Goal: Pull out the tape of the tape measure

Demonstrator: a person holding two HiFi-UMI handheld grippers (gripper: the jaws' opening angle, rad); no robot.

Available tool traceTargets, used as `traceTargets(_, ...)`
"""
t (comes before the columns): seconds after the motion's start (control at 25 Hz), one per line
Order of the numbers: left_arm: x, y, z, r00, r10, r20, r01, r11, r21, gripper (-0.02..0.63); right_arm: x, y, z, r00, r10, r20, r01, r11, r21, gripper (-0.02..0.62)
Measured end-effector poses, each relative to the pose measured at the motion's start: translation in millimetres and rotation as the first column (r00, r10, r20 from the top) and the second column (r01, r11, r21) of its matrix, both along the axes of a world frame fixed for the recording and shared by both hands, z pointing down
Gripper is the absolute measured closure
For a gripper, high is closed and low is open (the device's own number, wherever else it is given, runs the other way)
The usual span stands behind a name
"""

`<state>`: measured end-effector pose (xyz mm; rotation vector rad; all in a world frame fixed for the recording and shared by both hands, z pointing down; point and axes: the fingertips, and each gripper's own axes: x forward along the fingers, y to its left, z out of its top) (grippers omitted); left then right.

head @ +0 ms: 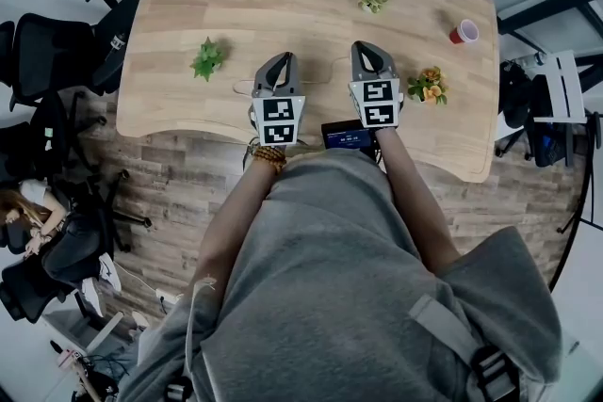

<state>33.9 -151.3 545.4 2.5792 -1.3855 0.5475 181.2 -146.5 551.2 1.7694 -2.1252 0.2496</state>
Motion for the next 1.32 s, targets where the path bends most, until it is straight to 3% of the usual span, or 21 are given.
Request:
traceTargets(1.12,-9.9,2.0,12.9,1.000,-0.025,0.006,0.025,0.999,-0.039,0.595,-4.5,-0.2,7.4,0.999,-0.014,-0.031,0.014,1.000,-0.022,0.584)
traceTargets(1.32,-4.2,1.8,17.0,1.000,0.006,0.017,-0.005,0.999,-0.045,0.595,-0.5,3.8,9.0,1.000,0.005,-0.029,-0.006,1.000,-0.023,0.584)
